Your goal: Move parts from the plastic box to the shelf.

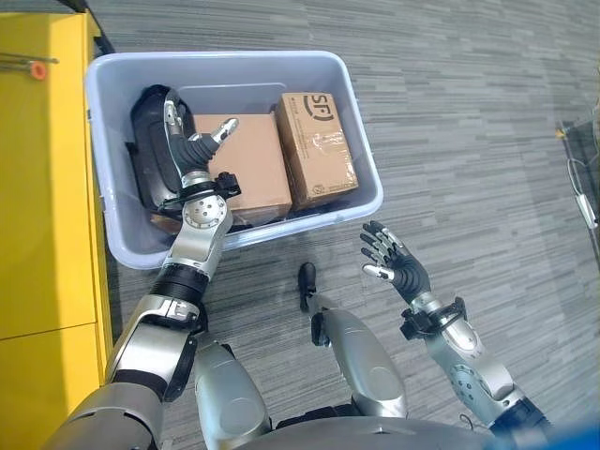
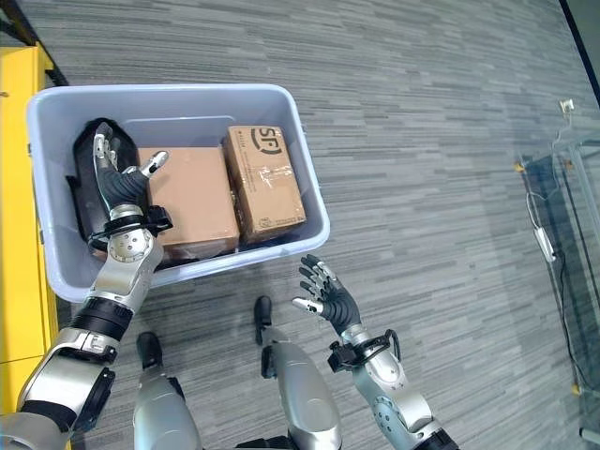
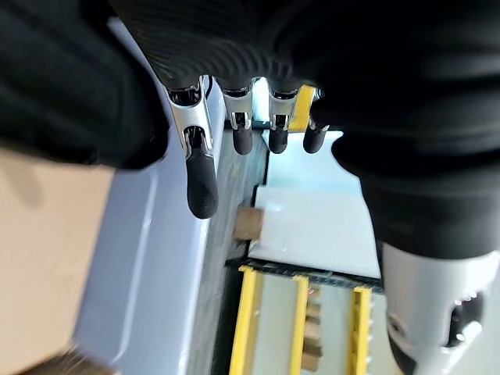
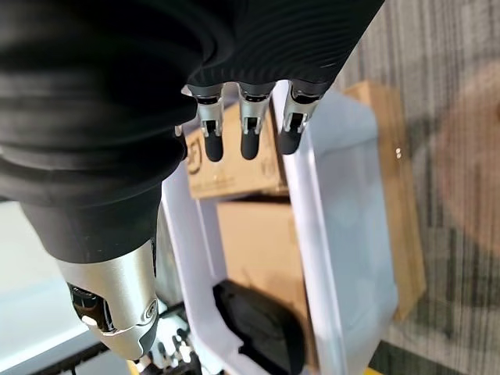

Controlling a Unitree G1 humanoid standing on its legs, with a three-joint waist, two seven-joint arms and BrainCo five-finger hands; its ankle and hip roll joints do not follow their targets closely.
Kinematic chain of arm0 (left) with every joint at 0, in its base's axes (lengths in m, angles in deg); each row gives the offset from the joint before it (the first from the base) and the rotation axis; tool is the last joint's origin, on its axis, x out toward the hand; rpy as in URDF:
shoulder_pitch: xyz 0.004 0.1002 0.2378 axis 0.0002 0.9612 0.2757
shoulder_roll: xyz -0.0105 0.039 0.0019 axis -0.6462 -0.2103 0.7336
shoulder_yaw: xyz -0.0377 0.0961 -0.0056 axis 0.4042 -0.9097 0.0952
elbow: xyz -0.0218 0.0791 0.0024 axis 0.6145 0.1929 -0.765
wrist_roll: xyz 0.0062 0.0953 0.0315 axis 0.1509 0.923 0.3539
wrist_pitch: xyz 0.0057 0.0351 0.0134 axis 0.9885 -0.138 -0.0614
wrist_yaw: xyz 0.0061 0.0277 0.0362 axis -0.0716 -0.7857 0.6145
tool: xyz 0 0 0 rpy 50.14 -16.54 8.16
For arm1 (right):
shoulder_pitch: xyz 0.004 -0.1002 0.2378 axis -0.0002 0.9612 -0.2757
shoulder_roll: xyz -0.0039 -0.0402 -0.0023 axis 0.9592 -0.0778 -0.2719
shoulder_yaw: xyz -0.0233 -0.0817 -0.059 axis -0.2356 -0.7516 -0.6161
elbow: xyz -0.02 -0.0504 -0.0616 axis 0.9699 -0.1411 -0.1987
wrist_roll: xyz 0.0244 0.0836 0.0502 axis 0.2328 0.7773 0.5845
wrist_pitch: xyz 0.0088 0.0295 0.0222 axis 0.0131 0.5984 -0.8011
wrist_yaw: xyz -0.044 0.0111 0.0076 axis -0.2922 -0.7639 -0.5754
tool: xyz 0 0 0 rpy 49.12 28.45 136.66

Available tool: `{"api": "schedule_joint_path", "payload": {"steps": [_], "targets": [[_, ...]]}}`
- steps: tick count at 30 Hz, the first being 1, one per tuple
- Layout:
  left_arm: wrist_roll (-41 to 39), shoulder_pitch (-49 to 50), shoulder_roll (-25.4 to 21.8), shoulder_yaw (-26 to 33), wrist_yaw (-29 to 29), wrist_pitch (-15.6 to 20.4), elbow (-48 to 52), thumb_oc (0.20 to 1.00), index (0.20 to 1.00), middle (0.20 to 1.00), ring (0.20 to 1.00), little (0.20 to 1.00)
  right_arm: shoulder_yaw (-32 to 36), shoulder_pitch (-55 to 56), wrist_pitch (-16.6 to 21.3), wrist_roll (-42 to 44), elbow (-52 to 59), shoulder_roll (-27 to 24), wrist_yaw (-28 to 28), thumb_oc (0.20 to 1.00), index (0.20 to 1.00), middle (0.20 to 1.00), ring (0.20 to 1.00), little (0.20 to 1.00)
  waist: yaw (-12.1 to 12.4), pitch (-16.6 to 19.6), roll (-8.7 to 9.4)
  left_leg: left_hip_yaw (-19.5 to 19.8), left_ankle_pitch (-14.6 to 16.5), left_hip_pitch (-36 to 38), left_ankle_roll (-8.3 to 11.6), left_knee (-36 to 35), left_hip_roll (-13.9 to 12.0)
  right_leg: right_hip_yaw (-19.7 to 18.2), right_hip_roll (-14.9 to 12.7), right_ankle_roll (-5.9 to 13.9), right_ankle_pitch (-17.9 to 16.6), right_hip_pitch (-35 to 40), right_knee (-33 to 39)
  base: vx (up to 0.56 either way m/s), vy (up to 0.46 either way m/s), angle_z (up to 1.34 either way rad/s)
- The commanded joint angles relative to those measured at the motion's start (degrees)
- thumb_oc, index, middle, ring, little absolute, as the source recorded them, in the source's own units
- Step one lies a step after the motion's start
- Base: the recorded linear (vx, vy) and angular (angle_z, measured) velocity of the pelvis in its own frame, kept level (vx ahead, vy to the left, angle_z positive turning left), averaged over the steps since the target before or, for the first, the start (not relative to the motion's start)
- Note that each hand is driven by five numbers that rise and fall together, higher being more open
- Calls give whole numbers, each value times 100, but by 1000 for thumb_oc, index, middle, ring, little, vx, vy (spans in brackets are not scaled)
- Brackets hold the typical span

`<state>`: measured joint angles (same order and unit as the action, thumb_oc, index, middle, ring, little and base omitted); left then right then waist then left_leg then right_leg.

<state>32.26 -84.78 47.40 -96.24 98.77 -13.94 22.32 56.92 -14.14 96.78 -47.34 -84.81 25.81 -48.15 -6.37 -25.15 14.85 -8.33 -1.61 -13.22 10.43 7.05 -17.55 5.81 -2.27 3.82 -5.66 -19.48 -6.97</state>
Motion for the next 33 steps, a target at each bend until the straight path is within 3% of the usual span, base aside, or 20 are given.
{"api": "schedule_joint_path", "payload": {"steps": [1, 9, 19, 33], "targets": [[540, 44, -287, 118, 174, 442, 503, 1000, 1000, 1000, 1000, 1000, 121, -12, 338, 172, 378, -40, -50, 1000, 1000, 1000, 1000, 1000, 41, 131, 221, 135, 337, -273, -258, 657, -3, -125, -624, 547, 268, 160, -405, 26, -27, 7], [953, 34, -393, 134, 279, 370, 817, 1000, 1000, 1000, 1000, 1000, 103, -30, 313, 220, 370, -75, -133, 1000, 1000, 1000, 1000, 1000, 120, 56, 256, 247, 356, -438, -271, 739, 25, -7, -661, 551, 250, 177, -369, 8, -5, 13], [1200, -309, -670, -116, 336, 103, 36, 1000, 1000, 1000, 1000, 1000, 95, 123, 331, 232, 458, -184, -238, 1000, 1000, 1000, 1000, 1000, 59, -9, 332, 283, 347, -636, -265, 834, 30, -22, -630, 558, 200, 88, -322, 0, 0, 0], [917, -478, -930, 58, 517, 119, -788, 1000, 1000, 1000, 1000, 1000, 106, 312, 388, 295, 546, -326, -300, 1000, 1000, 1000, 1000, 1000, 34, -128, 504, 383, 296, -951, -253, 944, -11, 19, -564, 564, 132, -86, -314, -7, -4, 2]]}}
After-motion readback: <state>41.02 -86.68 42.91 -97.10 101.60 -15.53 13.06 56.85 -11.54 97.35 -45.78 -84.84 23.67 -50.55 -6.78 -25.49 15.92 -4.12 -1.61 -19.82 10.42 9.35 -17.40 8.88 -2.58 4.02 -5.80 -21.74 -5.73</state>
